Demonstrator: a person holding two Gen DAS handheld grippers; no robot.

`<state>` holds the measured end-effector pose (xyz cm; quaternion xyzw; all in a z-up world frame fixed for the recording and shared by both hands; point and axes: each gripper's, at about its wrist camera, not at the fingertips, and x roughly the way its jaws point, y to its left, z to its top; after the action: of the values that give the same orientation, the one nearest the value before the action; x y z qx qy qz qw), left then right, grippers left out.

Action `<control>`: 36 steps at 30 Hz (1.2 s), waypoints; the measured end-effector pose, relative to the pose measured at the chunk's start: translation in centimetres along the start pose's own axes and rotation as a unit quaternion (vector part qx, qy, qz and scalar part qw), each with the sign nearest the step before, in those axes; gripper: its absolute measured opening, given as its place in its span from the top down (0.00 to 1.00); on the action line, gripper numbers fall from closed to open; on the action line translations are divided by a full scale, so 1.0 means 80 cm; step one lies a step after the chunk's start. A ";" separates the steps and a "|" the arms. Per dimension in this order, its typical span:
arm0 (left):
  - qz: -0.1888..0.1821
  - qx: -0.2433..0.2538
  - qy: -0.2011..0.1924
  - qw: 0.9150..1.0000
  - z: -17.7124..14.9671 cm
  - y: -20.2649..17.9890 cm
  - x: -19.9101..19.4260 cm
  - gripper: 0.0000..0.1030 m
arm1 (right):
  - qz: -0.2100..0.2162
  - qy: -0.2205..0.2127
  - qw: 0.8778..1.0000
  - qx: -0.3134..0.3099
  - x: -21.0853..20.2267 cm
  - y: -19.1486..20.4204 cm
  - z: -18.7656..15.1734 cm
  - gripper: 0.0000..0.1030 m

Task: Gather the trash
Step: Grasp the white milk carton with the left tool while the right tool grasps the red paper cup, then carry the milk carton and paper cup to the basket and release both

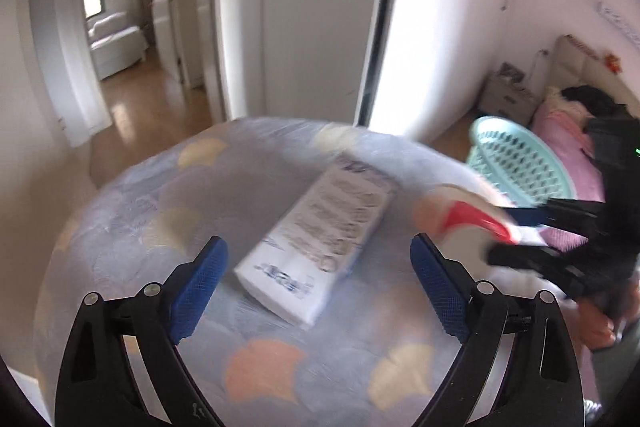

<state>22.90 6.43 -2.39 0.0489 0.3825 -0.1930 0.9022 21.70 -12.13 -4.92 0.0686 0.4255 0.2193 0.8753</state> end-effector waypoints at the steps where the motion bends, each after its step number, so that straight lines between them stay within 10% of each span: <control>1: -0.009 -0.007 0.020 1.000 0.003 0.008 0.015 0.13 | 0.000 0.006 1.000 -0.008 0.001 0.002 -0.002 0.30; 5: -0.031 -0.029 0.077 0.996 0.004 0.024 0.060 0.14 | 0.014 0.024 0.999 -0.029 0.003 0.003 -0.011 0.30; 11: -0.029 -0.064 0.075 0.995 -0.007 0.030 0.063 0.42 | -0.002 0.034 0.999 -0.039 0.001 0.004 -0.015 0.27; 23: 0.044 -0.172 0.030 0.984 -0.092 0.043 -0.016 0.46 | -0.055 -0.018 0.998 0.026 -0.047 -0.015 -0.048 0.26; 27: 0.051 -0.173 0.013 0.983 -0.101 0.034 -0.024 0.46 | 0.002 0.005 0.999 0.048 -0.035 -0.009 -0.052 0.26; 36: 0.073 -0.153 -0.002 0.985 -0.105 0.025 -0.026 0.46 | -0.056 -0.005 0.994 0.094 0.007 -0.005 -0.007 0.22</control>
<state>16.70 10.93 -6.91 -0.0623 0.4013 -0.0657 0.9114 21.73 -12.26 -5.80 0.1279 0.4432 0.1282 0.8779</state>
